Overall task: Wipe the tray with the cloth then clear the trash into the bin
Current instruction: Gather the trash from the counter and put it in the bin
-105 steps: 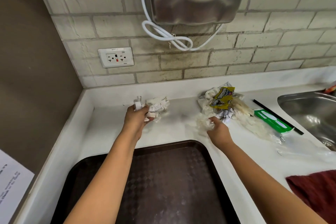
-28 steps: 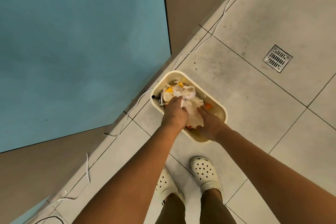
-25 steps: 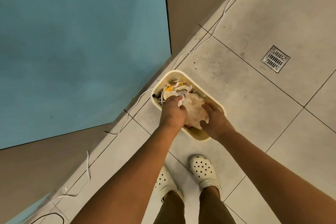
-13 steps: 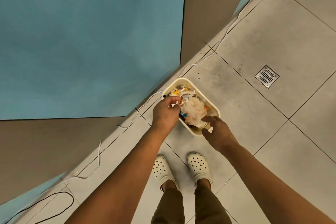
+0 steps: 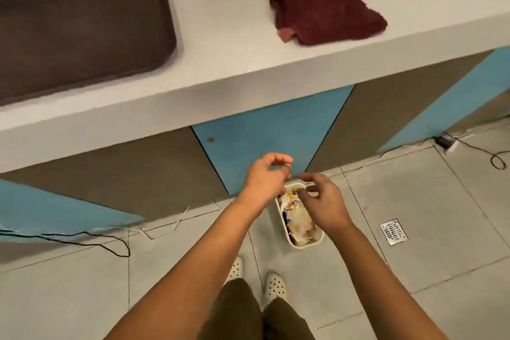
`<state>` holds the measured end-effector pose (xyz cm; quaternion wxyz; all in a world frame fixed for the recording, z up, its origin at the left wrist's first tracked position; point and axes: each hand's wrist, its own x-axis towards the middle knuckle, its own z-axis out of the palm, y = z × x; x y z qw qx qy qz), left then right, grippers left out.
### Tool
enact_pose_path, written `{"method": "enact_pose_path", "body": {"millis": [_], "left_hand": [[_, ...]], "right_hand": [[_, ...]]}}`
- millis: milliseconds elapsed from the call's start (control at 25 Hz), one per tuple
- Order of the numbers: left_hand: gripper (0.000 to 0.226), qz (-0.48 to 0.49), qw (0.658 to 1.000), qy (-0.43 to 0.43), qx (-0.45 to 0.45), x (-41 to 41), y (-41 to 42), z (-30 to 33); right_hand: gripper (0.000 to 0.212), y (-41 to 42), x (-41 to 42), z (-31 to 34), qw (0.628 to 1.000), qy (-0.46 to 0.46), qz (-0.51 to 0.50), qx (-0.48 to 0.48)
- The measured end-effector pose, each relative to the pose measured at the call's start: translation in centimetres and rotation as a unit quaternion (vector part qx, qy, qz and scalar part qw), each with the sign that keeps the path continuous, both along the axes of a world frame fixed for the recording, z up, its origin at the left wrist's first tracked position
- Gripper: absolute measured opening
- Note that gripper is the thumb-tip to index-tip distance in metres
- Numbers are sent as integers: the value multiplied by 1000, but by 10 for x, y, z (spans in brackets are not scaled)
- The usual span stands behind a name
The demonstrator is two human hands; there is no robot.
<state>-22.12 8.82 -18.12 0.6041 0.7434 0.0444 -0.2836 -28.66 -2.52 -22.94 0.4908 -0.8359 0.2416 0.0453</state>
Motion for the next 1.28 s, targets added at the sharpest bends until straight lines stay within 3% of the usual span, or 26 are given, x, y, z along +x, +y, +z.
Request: {"method": "enact_pose_path", "body": {"millis": [280, 480, 760, 1040, 1280], "left_hand": [[23, 61, 992, -104, -33, 17, 49, 133], [20, 112, 979, -163, -44, 36, 74, 184], [17, 166, 968, -186, -37, 96, 118, 208], [18, 176, 963, -204, -19, 216, 181, 216], [17, 163, 961, -217, 54, 335, 233, 209]], "right_hand": [[26, 26, 48, 122, 991, -71, 114, 11], [23, 33, 83, 170, 981, -134, 140, 4], [19, 63, 157, 204, 972, -175, 158, -7], [21, 111, 268, 214, 978, -173, 115, -17], [20, 141, 352, 218, 985, -157, 67, -31]]}}
